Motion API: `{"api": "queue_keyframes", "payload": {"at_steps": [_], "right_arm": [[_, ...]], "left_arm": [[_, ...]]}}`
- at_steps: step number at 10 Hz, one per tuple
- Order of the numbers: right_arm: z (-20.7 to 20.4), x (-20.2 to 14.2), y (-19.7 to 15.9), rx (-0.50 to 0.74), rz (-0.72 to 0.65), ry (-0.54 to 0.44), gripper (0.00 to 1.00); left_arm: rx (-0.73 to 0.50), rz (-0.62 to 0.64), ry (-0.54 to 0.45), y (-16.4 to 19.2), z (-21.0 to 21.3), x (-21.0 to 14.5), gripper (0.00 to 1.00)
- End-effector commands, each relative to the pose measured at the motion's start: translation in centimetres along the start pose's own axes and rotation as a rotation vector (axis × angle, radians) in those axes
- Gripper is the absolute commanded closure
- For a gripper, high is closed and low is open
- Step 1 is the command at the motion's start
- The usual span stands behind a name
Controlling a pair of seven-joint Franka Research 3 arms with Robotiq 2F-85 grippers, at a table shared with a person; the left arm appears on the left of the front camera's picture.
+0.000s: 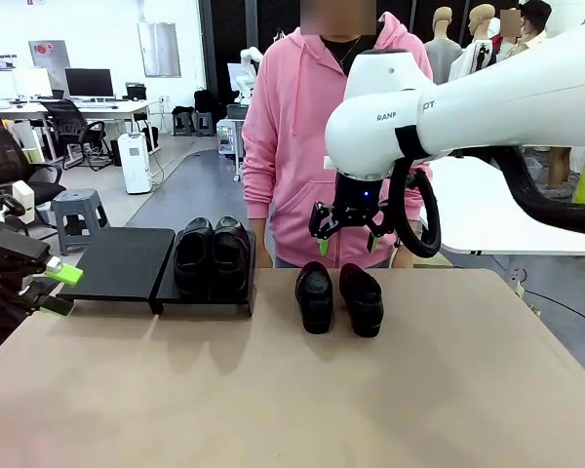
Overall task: Organize the shoes by placing them on the stand.
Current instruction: Pick up one Shoe and place it in the middle of the table.
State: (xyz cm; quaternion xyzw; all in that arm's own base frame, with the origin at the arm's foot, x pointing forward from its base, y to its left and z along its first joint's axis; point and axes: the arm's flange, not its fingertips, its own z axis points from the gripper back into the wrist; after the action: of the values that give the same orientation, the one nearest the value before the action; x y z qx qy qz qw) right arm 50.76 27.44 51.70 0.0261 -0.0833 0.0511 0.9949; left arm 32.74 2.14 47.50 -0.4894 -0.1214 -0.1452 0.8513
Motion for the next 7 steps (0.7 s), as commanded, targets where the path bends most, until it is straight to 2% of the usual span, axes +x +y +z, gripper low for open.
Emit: {"api": "queue_keyframes", "payload": {"at_steps": [1, 2, 3, 4, 6, 7], "right_arm": [[-0.5, 0.0, 0.4, -0.003, 0.01, -0.001, 0.0], [-2.2, 2.1, 1.1, -0.028, -0.036, -0.02, 0.0], [-5.4, 4.2, 2.2, 0.011, 0.002, -0.023, 0.0], [-7.9, 5.6, 2.6, 0.018, -0.034, -0.026, 0.0], [-11.0, 7.3, 2.9, 0.02, -0.091, -0.029, 0.0], [-12.3, 8.1, 3.2, -0.018, -0.121, -0.002, 0.0]], "left_arm": [[-0.012, -0.024, -0.003, 0.1, 0.2, 0.0, 0.0], [-0.012, -0.024, -0.003, 0.1, 0.2, 0.0, 0.0], [-0.012, -0.024, -0.003, 0.1, 0.2, 0.0, 0.0], [-0.012, -0.024, -0.003, 0.1, 0.2, 0.0, 0.0], [-0.012, -0.024, -0.003, 0.1, 0.2, 0.0, 0.0], [-0.012, -0.024, -0.003, 0.1, 0.2, 0.0, 0.0]]}}
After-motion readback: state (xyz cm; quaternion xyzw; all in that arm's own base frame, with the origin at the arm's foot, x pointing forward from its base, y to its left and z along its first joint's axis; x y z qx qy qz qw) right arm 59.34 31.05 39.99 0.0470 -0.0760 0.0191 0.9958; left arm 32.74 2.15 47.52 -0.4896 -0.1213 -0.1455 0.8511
